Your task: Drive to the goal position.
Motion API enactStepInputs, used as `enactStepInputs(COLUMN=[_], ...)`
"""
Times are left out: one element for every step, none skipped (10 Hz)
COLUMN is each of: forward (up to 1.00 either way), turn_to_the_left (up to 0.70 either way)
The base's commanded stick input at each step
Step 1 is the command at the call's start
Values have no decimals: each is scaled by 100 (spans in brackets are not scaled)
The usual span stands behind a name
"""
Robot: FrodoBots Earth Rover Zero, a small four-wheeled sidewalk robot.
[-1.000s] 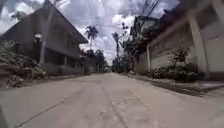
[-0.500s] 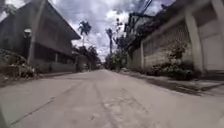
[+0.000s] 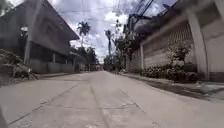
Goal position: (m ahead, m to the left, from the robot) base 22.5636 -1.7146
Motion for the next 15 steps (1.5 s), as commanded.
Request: enactStepInputs(forward=[50, 50, 50, 50, 50, 50, 50, 50, 50, 50, 50, 50, 50, 50, 50], turn_to_the_left=[-10, -9, -8, -8, -8, -8, -8, -7, -6, -5, -3, -1, 0, 0, 0])
